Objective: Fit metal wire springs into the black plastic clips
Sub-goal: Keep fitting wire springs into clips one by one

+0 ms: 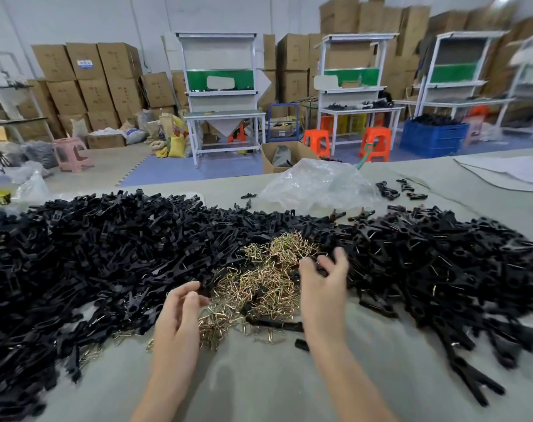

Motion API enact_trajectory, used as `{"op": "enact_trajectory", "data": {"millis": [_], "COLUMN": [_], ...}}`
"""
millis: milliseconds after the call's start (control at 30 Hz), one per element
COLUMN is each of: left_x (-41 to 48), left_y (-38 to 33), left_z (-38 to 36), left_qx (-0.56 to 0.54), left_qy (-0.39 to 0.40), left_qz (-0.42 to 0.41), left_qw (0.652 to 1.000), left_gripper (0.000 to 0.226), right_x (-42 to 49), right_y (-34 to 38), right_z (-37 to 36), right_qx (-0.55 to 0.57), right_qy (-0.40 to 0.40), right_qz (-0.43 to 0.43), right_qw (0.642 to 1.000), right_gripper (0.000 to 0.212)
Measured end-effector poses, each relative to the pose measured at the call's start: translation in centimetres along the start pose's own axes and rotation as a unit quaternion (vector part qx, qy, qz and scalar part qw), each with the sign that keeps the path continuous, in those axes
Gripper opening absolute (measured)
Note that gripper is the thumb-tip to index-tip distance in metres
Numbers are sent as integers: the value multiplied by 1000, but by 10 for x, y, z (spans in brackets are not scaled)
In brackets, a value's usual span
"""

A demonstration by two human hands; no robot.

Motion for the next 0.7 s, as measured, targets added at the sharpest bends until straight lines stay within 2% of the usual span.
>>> {"op": "enact_trajectory", "data": {"millis": [133, 267, 333, 400, 467, 500, 567, 633, 700], "left_x": [10, 19, 23, 23, 23, 26, 32, 40, 47], "left_y": [6, 9, 2, -8, -14, -11, 4, 23, 30], "left_z": [27, 45, 52, 65, 84, 95, 120, 137, 136], "left_qx": [46, 131, 166, 257, 371, 414, 456, 476, 526], "left_qy": [-62, -91, -112, -165, -232, -254, -261, -227, -175], "left_qz": [-8, -25, -55, -78, -79, -59, 20, 99, 117], "left_qw": [997, 987, 978, 949, 896, 872, 851, 844, 824], "left_gripper": [20, 18, 20, 24, 30, 35, 45, 52, 52], "right_x": [-11, 9, 15, 13, 4, -3, -25, -47, -63], "right_y": [-16, -24, -25, -18, -4, 2, 6, -2, -17], "right_z": [-43, -34, -26, -28, -43, -56, -86, -112, -130], "right_qx": [-60, -78, -72, -60, -52, -63, -114, -179, -251], "right_qy": [95, 79, 62, 69, 100, 124, 178, 230, 281], "right_qz": [37, 43, 44, 70, 119, 146, 199, 241, 269], "right_qw": [993, 993, 995, 993, 986, 979, 957, 926, 886], "right_gripper": [49, 29, 26, 28, 29, 28, 26, 26, 29]}}
Point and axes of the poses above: each hand's wrist, its own x-axis towards the middle knuckle, its own z-axis out of the back of the hand, y = z × x, the point moved 10 cm from there along x, towards the middle knuckle, and after that the axes turned 1 degree about -y, right-handed, at the moved point
